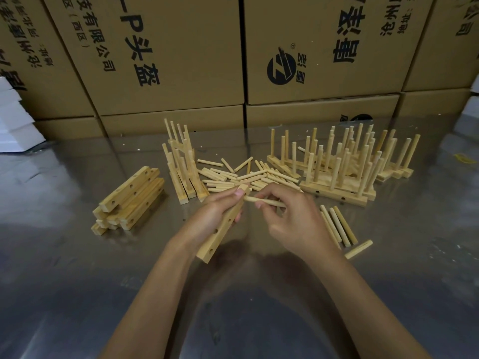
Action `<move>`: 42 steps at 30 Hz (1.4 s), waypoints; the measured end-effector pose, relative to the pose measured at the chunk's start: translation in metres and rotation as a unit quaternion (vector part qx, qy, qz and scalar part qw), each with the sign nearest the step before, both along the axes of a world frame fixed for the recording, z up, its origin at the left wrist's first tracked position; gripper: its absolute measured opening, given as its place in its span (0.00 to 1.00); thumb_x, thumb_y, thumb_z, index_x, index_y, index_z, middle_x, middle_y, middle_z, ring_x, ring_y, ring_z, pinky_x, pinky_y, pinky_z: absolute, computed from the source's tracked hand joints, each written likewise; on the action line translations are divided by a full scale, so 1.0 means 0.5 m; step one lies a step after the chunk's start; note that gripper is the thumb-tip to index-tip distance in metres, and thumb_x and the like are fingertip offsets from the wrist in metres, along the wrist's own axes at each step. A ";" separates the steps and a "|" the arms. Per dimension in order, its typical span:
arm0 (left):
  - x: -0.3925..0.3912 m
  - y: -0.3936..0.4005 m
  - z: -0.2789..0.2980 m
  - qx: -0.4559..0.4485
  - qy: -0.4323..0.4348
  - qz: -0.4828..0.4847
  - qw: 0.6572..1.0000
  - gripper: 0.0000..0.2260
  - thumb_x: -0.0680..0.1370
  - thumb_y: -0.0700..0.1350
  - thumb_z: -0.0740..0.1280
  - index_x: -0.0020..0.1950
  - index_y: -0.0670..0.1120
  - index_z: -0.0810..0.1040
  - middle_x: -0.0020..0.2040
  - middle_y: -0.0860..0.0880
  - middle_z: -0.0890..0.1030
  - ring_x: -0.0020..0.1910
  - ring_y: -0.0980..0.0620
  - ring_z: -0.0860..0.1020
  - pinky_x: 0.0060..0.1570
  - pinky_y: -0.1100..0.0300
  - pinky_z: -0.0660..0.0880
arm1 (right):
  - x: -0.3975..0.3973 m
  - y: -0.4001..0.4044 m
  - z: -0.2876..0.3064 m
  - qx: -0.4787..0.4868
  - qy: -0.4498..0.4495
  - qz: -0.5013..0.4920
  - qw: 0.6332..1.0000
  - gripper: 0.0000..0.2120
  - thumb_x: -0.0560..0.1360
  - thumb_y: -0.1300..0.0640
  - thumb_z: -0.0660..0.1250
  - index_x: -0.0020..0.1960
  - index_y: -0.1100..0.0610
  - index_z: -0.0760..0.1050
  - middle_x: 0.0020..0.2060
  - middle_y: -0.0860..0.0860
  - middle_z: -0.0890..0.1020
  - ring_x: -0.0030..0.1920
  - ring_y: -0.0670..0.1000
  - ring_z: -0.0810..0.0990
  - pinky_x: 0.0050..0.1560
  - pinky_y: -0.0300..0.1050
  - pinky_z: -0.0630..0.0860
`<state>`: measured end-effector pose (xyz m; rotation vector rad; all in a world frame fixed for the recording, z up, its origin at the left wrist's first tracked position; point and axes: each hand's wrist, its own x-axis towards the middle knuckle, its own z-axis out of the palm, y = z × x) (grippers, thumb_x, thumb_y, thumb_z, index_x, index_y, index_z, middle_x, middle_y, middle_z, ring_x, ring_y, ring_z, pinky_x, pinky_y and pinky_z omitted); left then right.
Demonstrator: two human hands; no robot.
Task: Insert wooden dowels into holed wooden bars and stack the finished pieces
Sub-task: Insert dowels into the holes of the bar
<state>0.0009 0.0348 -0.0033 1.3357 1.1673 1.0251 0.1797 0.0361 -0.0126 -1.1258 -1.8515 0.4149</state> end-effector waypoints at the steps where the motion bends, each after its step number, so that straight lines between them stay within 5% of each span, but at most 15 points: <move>1: 0.000 0.000 0.001 0.000 -0.004 -0.001 1.000 0.13 0.84 0.51 0.60 0.65 0.56 0.80 0.33 0.49 0.74 0.29 0.57 0.71 0.30 0.67 0.69 | -0.001 0.001 0.000 0.003 0.006 -0.004 1.000 0.04 0.75 0.57 0.69 0.45 0.47 0.79 0.33 0.42 0.79 0.35 0.44 0.76 0.33 0.41 0.69; 13: 0.010 0.008 -0.014 -0.008 0.019 0.009 1.000 0.14 0.84 0.52 0.58 0.66 0.59 0.79 0.32 0.49 0.75 0.29 0.59 0.73 0.30 0.69 0.70 | -0.014 -0.002 -0.008 -0.054 0.069 -0.010 0.996 0.06 0.77 0.60 0.68 0.42 0.53 0.79 0.26 0.45 0.74 0.23 0.43 0.68 0.24 0.33 0.61; 20: 0.013 0.013 -0.018 -0.022 0.052 0.019 0.998 0.14 0.84 0.54 0.59 0.66 0.61 0.78 0.33 0.49 0.75 0.30 0.58 0.74 0.35 0.61 0.69 | -0.015 0.005 -0.011 -0.102 0.105 -0.018 0.989 0.05 0.77 0.57 0.70 0.42 0.52 0.81 0.37 0.44 0.83 0.45 0.40 0.77 0.40 0.27 0.69; 27: 0.031 0.016 -0.020 -0.035 0.059 0.115 0.991 0.14 0.84 0.54 0.59 0.63 0.51 0.79 0.31 0.50 0.79 0.33 0.55 0.78 0.49 0.52 0.71 | 0.036 0.028 0.008 -0.162 0.201 -0.056 0.964 0.13 0.79 0.47 0.66 0.39 0.49 0.83 0.32 0.39 0.83 0.39 0.35 0.80 0.45 0.40 0.73; 30: 0.010 0.024 -0.019 -0.054 0.037 0.177 0.982 0.14 0.84 0.55 0.60 0.63 0.51 0.78 0.32 0.50 0.79 0.39 0.51 0.77 0.60 0.47 0.71 | 0.094 0.045 0.011 -0.144 0.092 -0.182 0.968 0.12 0.78 0.50 0.66 0.39 0.50 0.81 0.37 0.43 0.84 0.45 0.45 0.81 0.47 0.46 0.77; 33: 0.000 0.032 -0.014 -0.092 0.012 0.221 0.971 0.14 0.82 0.56 0.62 0.50 0.48 0.81 0.30 0.50 0.78 0.36 0.49 0.76 0.46 0.52 0.74 | 0.113 0.048 0.003 -0.266 -0.044 -0.112 0.957 0.07 0.73 0.53 0.69 0.36 0.52 0.81 0.37 0.44 0.84 0.46 0.47 0.81 0.53 0.53 0.79; 36: -0.005 0.031 -0.016 -0.133 -0.024 0.235 0.963 0.17 0.82 0.56 0.62 0.43 0.45 0.78 0.31 0.48 0.76 0.32 0.50 0.73 0.34 0.58 0.70 | 0.092 0.042 -0.008 -0.288 -0.176 -0.081 0.938 0.08 0.68 0.49 0.74 0.35 0.51 0.80 0.32 0.43 0.81 0.40 0.45 0.80 0.41 0.46 0.77; 38: -0.009 0.029 -0.018 -0.139 -0.049 0.219 0.965 0.17 0.82 0.56 0.61 0.44 0.45 0.78 0.33 0.48 0.75 0.30 0.51 0.72 0.31 0.59 0.69 | 0.079 0.038 -0.009 -0.258 -0.209 -0.095 0.938 0.10 0.68 0.48 0.75 0.34 0.52 0.79 0.33 0.43 0.79 0.40 0.42 0.76 0.35 0.42 0.69; 42: -0.011 0.027 -0.016 -0.150 -0.111 0.198 0.962 0.13 0.83 0.53 0.60 0.51 0.45 0.77 0.31 0.49 0.74 0.25 0.54 0.71 0.23 0.62 0.68 | 0.063 0.029 -0.003 -0.169 -0.185 -0.061 0.966 0.08 0.72 0.52 0.70 0.35 0.52 0.78 0.37 0.43 0.77 0.45 0.44 0.73 0.42 0.43 0.69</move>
